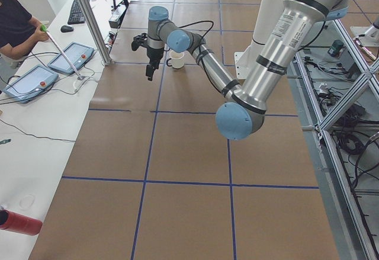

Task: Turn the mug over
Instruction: 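Open the left gripper and withdraw it away from the mug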

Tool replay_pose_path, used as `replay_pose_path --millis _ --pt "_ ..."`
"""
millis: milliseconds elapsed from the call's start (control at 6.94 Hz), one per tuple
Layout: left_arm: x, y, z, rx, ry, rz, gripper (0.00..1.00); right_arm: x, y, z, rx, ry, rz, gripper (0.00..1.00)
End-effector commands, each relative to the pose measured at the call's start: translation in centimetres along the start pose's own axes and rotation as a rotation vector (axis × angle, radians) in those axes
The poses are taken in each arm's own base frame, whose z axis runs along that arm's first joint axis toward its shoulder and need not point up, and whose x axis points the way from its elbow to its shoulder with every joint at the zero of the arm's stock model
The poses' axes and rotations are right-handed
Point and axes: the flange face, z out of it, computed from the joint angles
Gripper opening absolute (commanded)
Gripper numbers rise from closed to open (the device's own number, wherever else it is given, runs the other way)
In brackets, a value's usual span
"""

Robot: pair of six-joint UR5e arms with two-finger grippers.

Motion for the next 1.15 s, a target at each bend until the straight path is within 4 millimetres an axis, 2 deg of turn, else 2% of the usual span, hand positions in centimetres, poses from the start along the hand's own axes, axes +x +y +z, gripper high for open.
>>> replay_pose_path --millis 0,288,432,576,720,1008 --pt "-16.6 9.1 1.6 -0.090 0.048 0.072 0.99 0.0 0.0 0.0 0.000 0.000 0.000 1.00" --pt "-32.1 16.5 4.2 -0.081 0.077 0.048 0.99 0.0 0.0 0.0 0.000 0.000 0.000 1.00" --pt "-35.0 18.5 5.1 -0.103 0.083 0.035 0.99 0.0 0.0 0.0 0.000 0.000 0.000 1.00" --pt "-38.5 19.7 2.5 -0.052 0.059 -0.040 0.99 0.0 0.0 0.0 0.000 0.000 0.000 1.00" --pt "-40.8 20.9 1.2 -0.026 0.048 -0.095 0.99 0.0 0.0 0.0 0.000 0.000 0.000 1.00" --pt "-40.6 20.6 0.9 -0.020 0.050 -0.098 1.00 0.0 0.0 0.0 0.000 0.000 0.000 1.00"
